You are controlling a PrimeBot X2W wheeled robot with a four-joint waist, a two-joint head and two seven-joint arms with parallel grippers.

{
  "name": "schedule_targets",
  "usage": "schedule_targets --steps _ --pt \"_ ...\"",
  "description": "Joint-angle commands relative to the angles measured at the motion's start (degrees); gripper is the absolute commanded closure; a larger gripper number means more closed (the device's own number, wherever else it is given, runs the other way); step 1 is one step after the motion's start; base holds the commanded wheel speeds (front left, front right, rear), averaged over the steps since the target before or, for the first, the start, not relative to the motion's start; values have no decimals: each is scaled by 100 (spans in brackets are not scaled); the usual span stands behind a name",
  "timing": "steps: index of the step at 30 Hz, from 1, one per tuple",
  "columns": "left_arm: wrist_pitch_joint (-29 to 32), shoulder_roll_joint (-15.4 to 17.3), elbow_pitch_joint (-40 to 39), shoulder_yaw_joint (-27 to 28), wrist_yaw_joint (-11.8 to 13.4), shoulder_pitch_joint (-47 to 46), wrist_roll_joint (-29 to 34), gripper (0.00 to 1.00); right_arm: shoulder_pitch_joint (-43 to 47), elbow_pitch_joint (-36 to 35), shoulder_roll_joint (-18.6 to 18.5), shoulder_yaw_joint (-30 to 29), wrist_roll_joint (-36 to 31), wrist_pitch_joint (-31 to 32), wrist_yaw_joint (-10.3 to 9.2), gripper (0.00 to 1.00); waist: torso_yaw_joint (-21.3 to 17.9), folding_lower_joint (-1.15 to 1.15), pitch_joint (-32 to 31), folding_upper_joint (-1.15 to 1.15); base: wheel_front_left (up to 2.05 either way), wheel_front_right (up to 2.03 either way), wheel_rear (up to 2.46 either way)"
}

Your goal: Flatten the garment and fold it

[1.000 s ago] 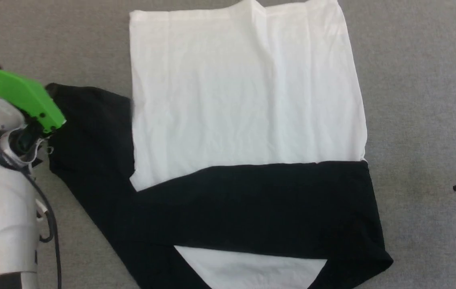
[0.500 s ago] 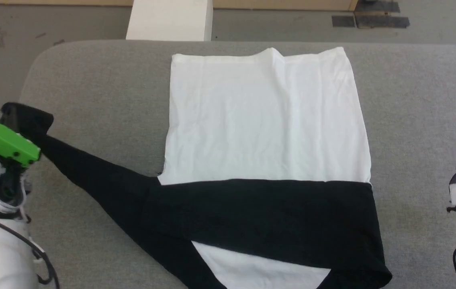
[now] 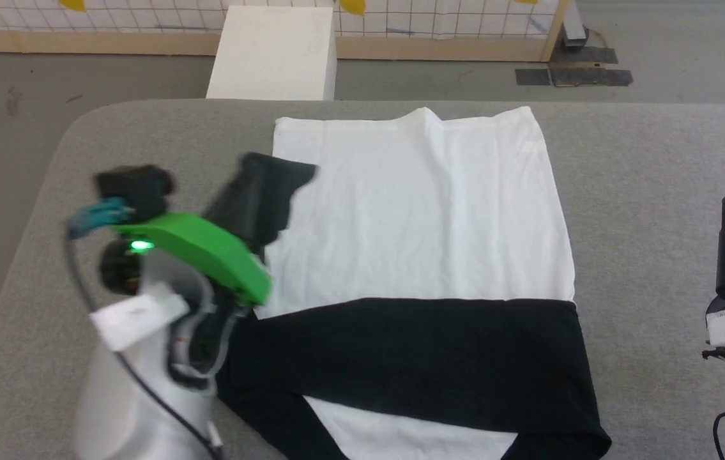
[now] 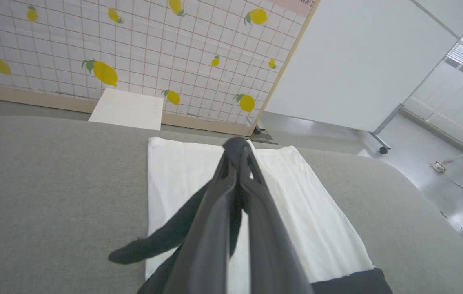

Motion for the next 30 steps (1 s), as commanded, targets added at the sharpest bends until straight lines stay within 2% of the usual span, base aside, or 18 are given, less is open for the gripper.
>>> schedule_targets --steps 1,9,13,17,21,22,23,24,27,30 --pt "-10 -75 18 -222 -71 74 39 100 91 35 2 10 49 -42 -6 0 -75 0 -3 0 0 0 0" --pt "114 -239 615 -2094 -285 187 56 100 116 191 2 169 166 -156 -6 0 -430 0 59 0 0 0 0" --pt "507 -100 920 -2834 -318 398 -15 100 147 256 2 206 230 -244 -6 0 -560 0 90 0 0 0 0" --pt "1110 218 1077 -3323 -326 564 -207 100 174 301 2 209 246 -296 -6 0 -589 0 96 0 0 0 0" --pt "1489 337 1138 -3389 -314 658 -455 100 197 351 2 195 258 -327 -6 0 -527 0 85 0 0 0 0" --pt "1531 316 1128 -3355 -296 682 -539 89 202 361 2 196 260 -330 -6 0 -511 0 78 0 0 0 0" --pt "1625 314 1107 -3351 -284 690 -601 14 210 366 2 194 258 -332 -6 0 -480 0 71 0 0 0 0" --pt "1692 298 1082 -3326 -271 704 -686 0 217 370 2 195 255 -329 -6 0 -455 0 60 0 0 0 0" --pt "1911 273 865 -3133 -212 772 -1076 0 221 384 2 217 232 -303 -6 0 -403 0 2 0 0 0 0" --pt "1900 228 439 -2666 -104 847 -1622 0 207 368 2 245 178 -256 -6 0 -361 0 -61 0 0 0 0"
